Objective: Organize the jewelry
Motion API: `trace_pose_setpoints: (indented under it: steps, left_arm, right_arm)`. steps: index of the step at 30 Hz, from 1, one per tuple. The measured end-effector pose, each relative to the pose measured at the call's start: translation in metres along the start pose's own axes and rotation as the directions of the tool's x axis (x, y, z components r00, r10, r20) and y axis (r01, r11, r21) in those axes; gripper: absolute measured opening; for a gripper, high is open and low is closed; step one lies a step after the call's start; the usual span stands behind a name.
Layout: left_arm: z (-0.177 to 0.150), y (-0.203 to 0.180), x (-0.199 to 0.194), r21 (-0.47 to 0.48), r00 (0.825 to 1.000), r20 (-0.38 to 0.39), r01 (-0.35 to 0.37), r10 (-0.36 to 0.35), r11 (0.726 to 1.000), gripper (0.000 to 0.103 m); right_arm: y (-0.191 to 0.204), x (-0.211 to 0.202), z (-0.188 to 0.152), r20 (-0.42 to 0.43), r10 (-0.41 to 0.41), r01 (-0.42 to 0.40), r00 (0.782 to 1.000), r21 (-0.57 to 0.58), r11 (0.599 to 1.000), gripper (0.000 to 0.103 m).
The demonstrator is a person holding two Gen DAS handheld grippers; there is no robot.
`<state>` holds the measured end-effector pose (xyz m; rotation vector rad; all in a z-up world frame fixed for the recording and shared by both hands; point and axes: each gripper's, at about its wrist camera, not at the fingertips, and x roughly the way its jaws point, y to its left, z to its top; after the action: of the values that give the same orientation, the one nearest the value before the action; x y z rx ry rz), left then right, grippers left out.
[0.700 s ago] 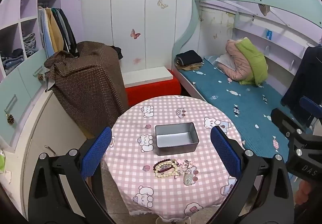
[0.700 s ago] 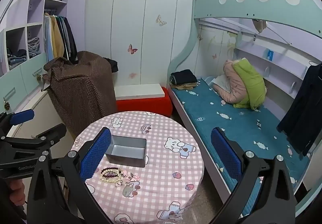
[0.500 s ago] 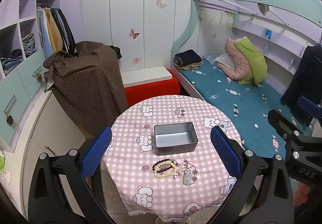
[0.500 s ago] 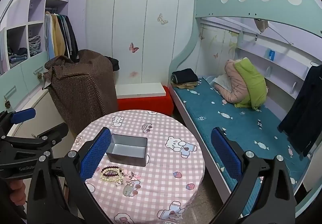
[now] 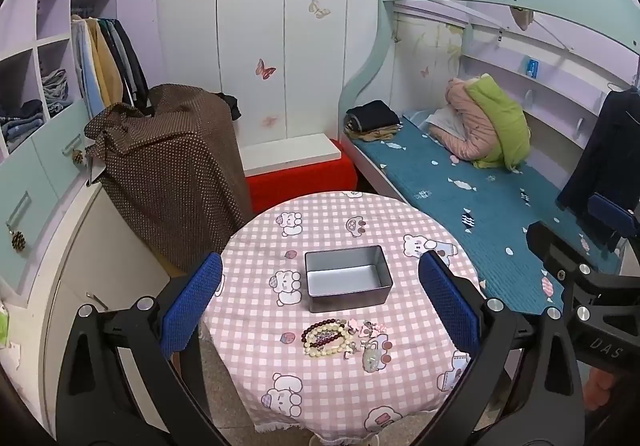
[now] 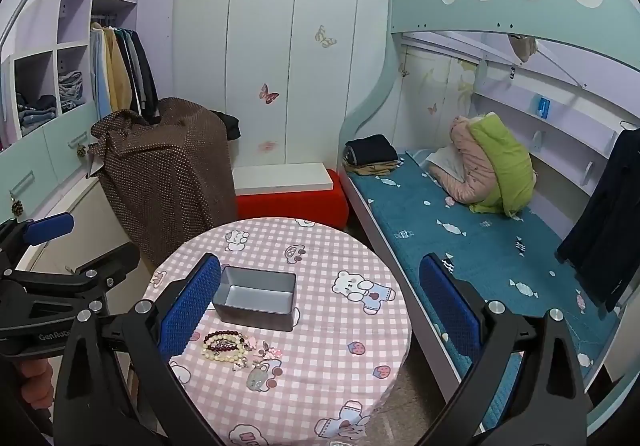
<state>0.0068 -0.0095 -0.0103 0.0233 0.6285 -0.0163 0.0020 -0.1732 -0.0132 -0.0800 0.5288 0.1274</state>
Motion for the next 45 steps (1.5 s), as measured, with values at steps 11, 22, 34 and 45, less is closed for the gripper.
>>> trace_pose_setpoints:
  steps: [11, 22, 34, 45]
  left_arm:
    - [0.0063, 0.0001, -0.0063, 0.006, 1.000, 0.009, 0.008, -0.008, 1.000, 0.098]
    - [0.0058, 0.0003, -0.0062, 0.005, 1.000, 0.010, 0.008, -0.009, 1.000, 0.098]
    - [0.0057, -0.0008, -0.0061, 0.006, 1.000, 0.009, 0.007, -0.007, 1.000, 0.098]
    - [0.0054, -0.0008, -0.0060, 0.005, 1.000, 0.009, 0.008, -0.008, 1.000, 0.098]
  right_arm:
    - [-0.0012, 0.0019, -0.0024, -0.003, 0.008, -0.008, 1.000, 0.008, 1.000, 0.096]
    - [-0.0013, 0.0032, -0.0044, -0.005, 0.011, -0.011, 1.000, 0.013, 1.000, 0.096]
    - [-0.0012, 0.0040, -0.0062, -0.010, 0.017, -0.017, 1.000, 0.018, 1.000, 0.096]
    - [0.0009, 0.0016, -0.0066, -0.021, 0.015, -0.015, 1.000, 0.023, 1.000, 0.096]
